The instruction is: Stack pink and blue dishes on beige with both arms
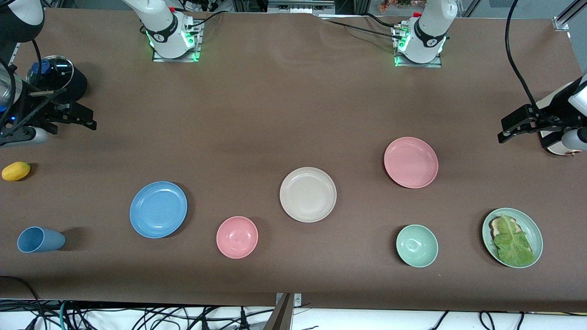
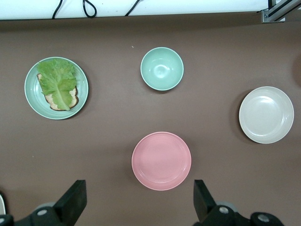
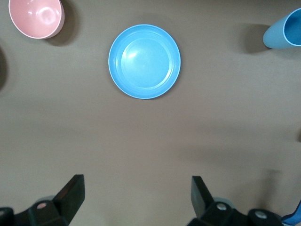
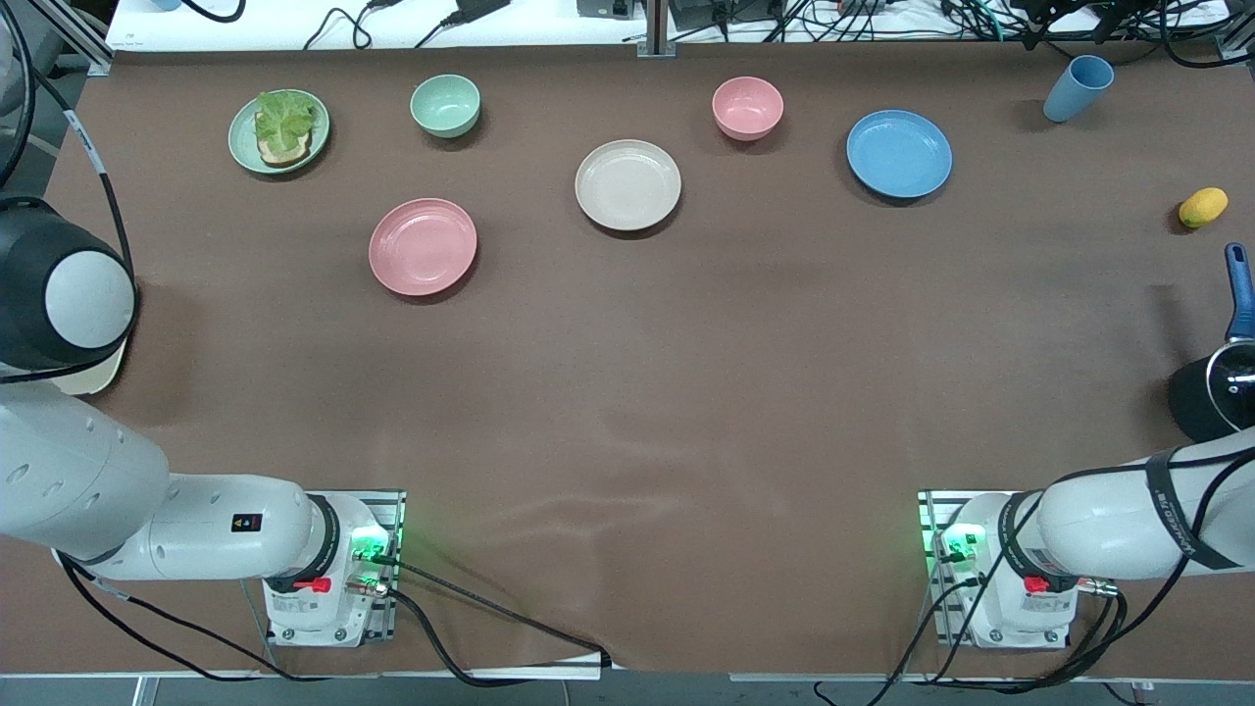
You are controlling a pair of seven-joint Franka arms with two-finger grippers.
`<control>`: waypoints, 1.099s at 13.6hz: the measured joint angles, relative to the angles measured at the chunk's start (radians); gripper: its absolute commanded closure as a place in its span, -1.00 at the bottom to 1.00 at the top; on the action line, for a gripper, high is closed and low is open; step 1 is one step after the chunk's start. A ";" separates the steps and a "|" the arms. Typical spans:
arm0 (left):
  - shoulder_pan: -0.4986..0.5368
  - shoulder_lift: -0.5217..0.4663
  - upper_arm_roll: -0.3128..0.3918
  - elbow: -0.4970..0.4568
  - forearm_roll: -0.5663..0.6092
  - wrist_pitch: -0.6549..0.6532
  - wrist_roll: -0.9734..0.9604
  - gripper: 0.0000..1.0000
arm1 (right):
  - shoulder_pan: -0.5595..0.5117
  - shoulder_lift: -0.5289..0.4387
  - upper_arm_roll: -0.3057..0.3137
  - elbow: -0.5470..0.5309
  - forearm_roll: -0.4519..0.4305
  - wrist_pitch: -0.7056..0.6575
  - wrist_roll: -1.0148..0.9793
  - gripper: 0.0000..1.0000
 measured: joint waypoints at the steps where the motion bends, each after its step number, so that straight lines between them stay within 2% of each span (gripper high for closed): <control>1: 0.000 0.000 -0.001 0.000 0.000 -0.007 0.000 -1.00 | 0.002 0.000 0.000 0.000 -0.003 0.000 0.000 -1.00; 15: -0.002 0.000 -0.016 -0.001 0.000 -0.036 0.000 -1.00 | 0.019 0.000 -0.004 0.000 -0.037 0.000 -0.022 -1.00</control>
